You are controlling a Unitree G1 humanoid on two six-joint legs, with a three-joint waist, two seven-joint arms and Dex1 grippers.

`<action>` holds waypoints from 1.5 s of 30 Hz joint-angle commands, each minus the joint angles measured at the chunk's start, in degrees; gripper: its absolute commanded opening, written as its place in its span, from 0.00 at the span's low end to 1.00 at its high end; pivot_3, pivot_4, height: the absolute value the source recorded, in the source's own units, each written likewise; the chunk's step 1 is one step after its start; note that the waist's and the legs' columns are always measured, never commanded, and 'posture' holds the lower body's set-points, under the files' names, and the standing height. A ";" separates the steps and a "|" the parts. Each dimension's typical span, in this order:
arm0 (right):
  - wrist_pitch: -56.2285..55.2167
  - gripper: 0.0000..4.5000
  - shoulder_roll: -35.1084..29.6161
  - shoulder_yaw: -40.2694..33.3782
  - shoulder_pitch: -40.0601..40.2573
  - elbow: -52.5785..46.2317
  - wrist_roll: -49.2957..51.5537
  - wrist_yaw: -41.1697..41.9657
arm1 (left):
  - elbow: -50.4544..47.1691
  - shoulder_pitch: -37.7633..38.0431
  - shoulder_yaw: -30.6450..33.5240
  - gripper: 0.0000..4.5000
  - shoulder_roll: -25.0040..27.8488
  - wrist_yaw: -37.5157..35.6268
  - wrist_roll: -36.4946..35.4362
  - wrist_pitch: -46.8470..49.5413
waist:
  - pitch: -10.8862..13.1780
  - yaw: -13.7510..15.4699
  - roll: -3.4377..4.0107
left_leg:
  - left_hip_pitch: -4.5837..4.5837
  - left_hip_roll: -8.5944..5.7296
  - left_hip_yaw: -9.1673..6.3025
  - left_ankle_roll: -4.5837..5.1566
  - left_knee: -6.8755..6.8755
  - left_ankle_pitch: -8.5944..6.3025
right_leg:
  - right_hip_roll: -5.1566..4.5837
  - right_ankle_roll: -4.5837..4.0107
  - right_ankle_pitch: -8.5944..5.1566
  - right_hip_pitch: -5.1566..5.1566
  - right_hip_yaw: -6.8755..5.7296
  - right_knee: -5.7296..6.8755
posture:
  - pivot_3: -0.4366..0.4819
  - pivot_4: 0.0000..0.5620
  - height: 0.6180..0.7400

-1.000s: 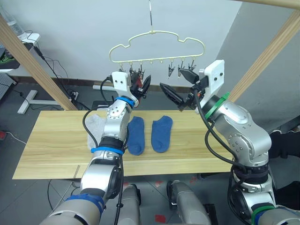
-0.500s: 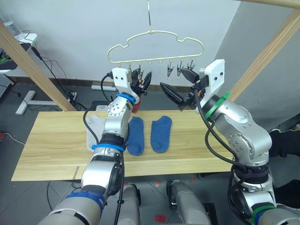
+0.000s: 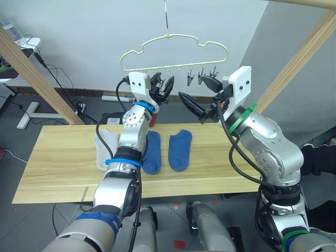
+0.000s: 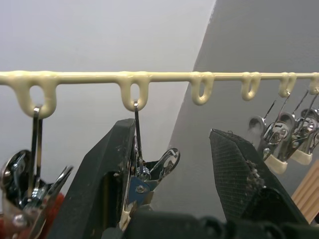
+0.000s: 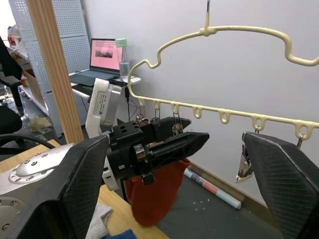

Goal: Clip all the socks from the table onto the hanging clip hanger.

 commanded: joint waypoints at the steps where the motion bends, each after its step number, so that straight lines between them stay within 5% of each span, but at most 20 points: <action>1: -1.11 1.00 -0.06 -0.38 -1.30 -1.43 0.23 -0.32 | -0.46 -1.17 0.12 0.58 -0.23 -0.06 0.30 -1.21 | 0.00 0.00 0.00 | 0.00 0.00 0.00 0.00 0.00 0.00 | 0.00 0.00 0.00 0.00 0.00 0.00 | 0.31 0.42 1.00; 5: -1.11 1.00 -0.09 -0.40 -1.45 -1.28 0.11 -0.25 | -0.39 -1.18 0.21 0.58 -0.25 -0.39 0.07 -1.15 | 0.00 0.00 0.00 | 0.00 0.00 -0.01 0.00 0.00 0.00 | 0.00 0.00 0.00 0.00 0.00 0.00 | 0.31 0.42 1.00; 12: -0.87 1.00 -0.17 -0.56 -1.50 -1.54 0.08 -0.22 | 0.15 -1.38 0.08 0.19 0.05 -0.03 0.54 -0.86 | 0.00 0.00 0.00 | 0.00 0.00 -0.01 0.00 0.00 0.00 | 0.00 0.00 0.00 0.00 0.00 0.00 | 0.31 0.41 1.00; 27: -0.35 1.00 -1.18 0.96 0.41 -0.62 -1.31 0.31 | -1.47 -0.83 -0.07 0.19 0.41 -0.86 0.31 1.05 | 0.00 0.01 0.00 | 0.00 0.00 -0.01 0.00 0.01 0.00 | 0.00 0.00 0.00 0.00 -0.01 0.02 | 0.33 0.40 1.00; 32: 0.26 1.00 -3.22 1.90 3.27 3.16 -3.08 0.31 | -6.48 0.98 0.50 0.05 1.21 -3.20 -2.30 6.68 | 0.00 0.01 0.00 | 0.00 -0.01 -0.01 0.00 0.01 0.00 | -0.02 0.00 0.00 0.03 -0.01 0.01 | 0.35 0.40 1.00; 35: 1.48 1.00 -4.74 3.93 4.00 7.92 -5.64 0.36 | -11.94 2.76 0.74 0.05 2.37 -4.63 -4.81 13.96 | 0.00 0.01 0.00 | 0.02 0.00 0.00 0.00 0.02 0.00 | -0.02 0.00 0.01 0.02 0.01 0.04 | 0.35 0.41 1.00; 45: -12.94 1.00 -0.72 17.59 -2.57 40.77 -16.96 8.80 | -33.11 4.74 4.65 0.05 15.18 -10.49 -24.43 62.66 | -0.02 -0.31 0.04 | 0.13 0.10 -0.03 -0.01 0.06 0.01 | 0.09 -0.01 0.01 0.03 0.01 0.15 | 0.40 0.42 1.00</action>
